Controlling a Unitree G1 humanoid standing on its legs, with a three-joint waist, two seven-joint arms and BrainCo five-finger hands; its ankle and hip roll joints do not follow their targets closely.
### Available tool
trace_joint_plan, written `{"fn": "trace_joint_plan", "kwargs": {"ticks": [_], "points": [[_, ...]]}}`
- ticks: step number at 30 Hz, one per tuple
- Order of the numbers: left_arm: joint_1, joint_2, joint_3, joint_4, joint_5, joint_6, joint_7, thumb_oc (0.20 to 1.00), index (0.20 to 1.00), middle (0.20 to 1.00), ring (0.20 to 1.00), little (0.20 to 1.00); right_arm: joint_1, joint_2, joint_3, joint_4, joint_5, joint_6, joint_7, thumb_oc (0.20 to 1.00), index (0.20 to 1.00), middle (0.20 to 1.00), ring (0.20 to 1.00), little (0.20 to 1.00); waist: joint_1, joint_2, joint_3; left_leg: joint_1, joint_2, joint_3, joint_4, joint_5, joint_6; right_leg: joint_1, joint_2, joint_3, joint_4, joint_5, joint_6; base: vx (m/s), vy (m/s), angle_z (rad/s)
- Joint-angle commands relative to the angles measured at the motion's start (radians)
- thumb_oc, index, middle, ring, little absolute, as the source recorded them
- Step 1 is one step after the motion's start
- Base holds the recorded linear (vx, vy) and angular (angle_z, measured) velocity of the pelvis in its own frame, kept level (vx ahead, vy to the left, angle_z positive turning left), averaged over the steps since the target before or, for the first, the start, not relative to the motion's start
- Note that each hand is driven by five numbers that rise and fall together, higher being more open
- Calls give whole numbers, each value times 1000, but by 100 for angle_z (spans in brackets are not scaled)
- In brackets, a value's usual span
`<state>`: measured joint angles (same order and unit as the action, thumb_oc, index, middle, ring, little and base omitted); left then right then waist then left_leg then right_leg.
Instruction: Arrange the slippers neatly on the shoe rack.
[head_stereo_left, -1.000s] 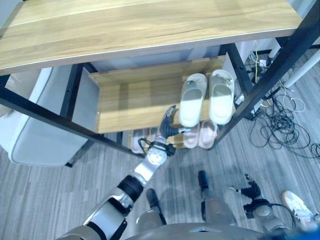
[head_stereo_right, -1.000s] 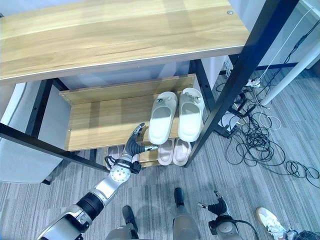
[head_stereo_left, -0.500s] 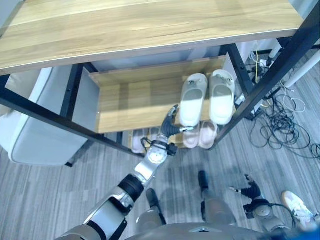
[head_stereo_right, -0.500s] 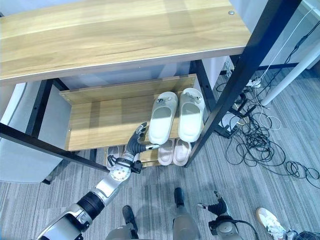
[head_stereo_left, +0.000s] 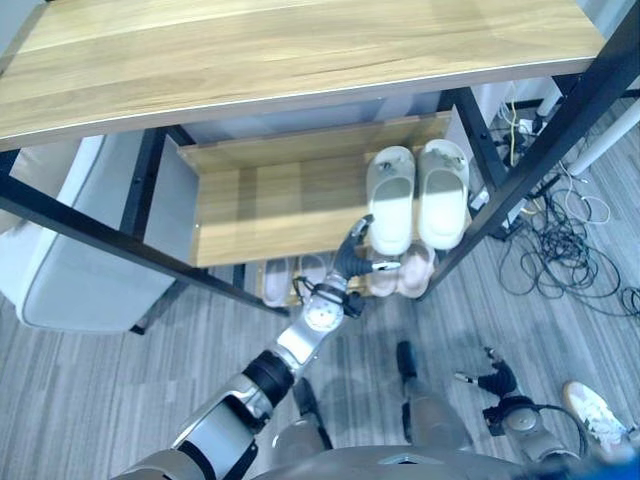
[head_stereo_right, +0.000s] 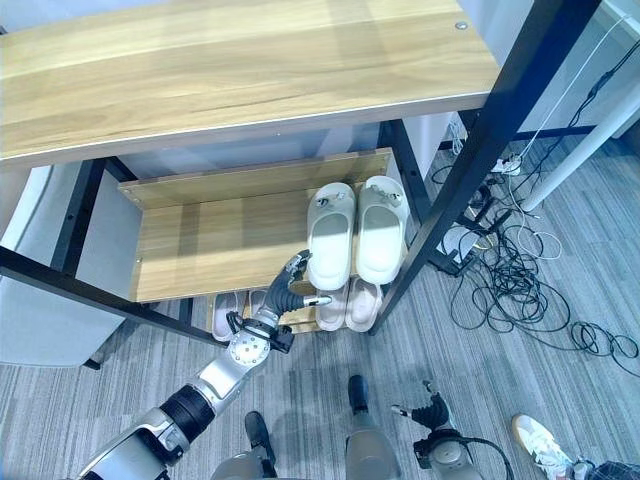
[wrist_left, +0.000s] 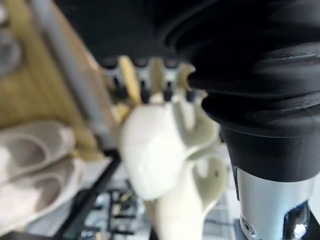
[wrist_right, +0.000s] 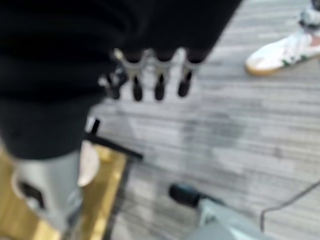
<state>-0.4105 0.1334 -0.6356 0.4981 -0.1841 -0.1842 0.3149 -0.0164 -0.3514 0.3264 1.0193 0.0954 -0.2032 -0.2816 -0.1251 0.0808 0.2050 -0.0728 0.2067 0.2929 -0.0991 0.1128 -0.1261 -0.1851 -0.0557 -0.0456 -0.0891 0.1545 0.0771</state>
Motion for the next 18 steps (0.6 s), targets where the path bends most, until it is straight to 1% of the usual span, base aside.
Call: {"fn": "trace_joint_plan", "kwargs": {"ticks": [1, 8, 18], "points": [[-47, -46, -53, 8, 11, -18, -2, 1000, 1000, 1000, 1000, 1000, -35, 3, 33, -10, 38, -12, -22, 1000, 1000, 1000, 1000, 1000, -17, 1, 26, -57, 1, -125, 52, -16, 11, -106, -1, -39, 210, -179, 26, 0, 0, 0], [-99, -55, -59, 28, 56, -16, 17, 1000, 1000, 1000, 1000, 1000, -35, 9, 39, -1, 40, -15, -25, 1000, 1000, 1000, 1000, 1000, -22, -5, 21, -56, 4, -126, 49, -17, 11, -104, 0, -39, 207, -179, 25, 0, 0, 0], [-103, -64, -58, 49, 73, -15, 28, 1000, 1000, 1000, 1000, 1000, -36, 16, 43, 6, 46, -15, -28, 1000, 1000, 1000, 1000, 1000, -21, -9, 13, -51, 4, -127, 49, -19, 11, -96, 2, -42, 205, -179, 24, 0, 0, 0]]}}
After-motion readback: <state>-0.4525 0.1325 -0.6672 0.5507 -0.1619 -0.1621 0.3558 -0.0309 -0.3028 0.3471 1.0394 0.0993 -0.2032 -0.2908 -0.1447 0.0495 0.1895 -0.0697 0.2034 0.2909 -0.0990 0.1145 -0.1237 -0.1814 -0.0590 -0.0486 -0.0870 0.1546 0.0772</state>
